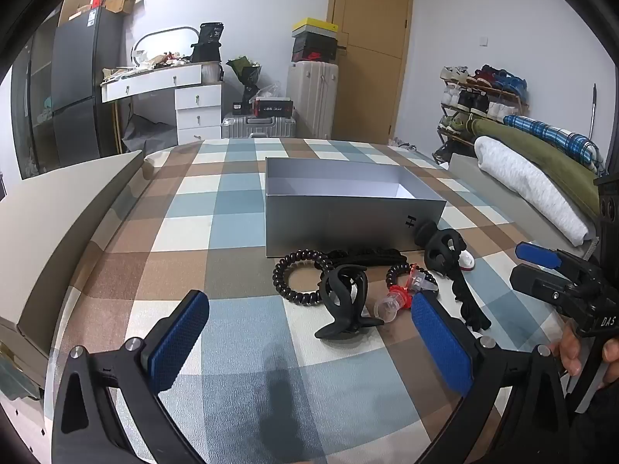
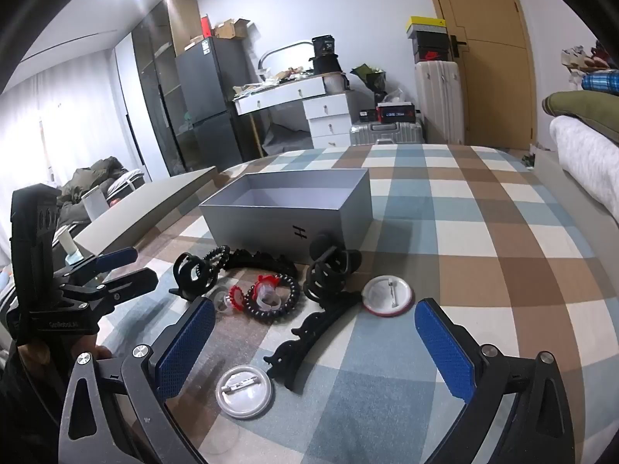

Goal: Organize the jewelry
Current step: 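Move the right tool toward a black claw clip while the left tool approaches another, then close the right tool on a black claw clip while the left tool grasps another, then carry both black claw clips into the grey box and open both tools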

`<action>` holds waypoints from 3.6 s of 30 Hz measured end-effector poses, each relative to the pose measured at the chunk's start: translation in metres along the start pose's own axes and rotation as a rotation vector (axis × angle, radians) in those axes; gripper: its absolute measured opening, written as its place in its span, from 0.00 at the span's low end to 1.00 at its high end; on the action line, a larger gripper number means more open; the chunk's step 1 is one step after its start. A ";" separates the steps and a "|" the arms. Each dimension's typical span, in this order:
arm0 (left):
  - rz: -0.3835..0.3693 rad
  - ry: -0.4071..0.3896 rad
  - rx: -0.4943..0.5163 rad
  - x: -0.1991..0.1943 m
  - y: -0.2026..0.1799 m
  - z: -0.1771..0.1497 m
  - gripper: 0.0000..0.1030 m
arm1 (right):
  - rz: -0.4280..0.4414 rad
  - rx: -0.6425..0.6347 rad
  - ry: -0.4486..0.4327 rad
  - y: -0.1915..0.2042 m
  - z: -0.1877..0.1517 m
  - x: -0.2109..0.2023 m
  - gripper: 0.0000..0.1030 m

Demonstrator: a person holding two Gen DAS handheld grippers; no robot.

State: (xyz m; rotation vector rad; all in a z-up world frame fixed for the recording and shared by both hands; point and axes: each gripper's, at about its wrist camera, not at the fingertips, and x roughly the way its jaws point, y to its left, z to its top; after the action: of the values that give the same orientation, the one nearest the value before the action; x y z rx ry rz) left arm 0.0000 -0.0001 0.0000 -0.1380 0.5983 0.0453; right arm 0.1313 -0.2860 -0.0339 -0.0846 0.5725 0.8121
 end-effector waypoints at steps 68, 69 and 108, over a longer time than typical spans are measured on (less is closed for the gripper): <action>-0.033 0.210 0.066 0.037 -0.015 0.013 0.85 | 0.002 0.071 0.258 -0.004 0.025 0.075 0.67; -0.040 0.211 0.067 0.037 -0.015 0.013 0.81 | 0.000 0.075 0.259 -0.004 0.026 0.077 0.67; -0.089 0.012 0.027 0.018 -0.004 0.047 0.24 | 0.112 0.091 0.102 0.002 0.046 0.039 0.31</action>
State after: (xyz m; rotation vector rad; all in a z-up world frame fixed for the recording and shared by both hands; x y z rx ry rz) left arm 0.0417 0.0030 0.0286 -0.1385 0.6042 -0.0499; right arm 0.1719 -0.2458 -0.0149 -0.0109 0.7145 0.8927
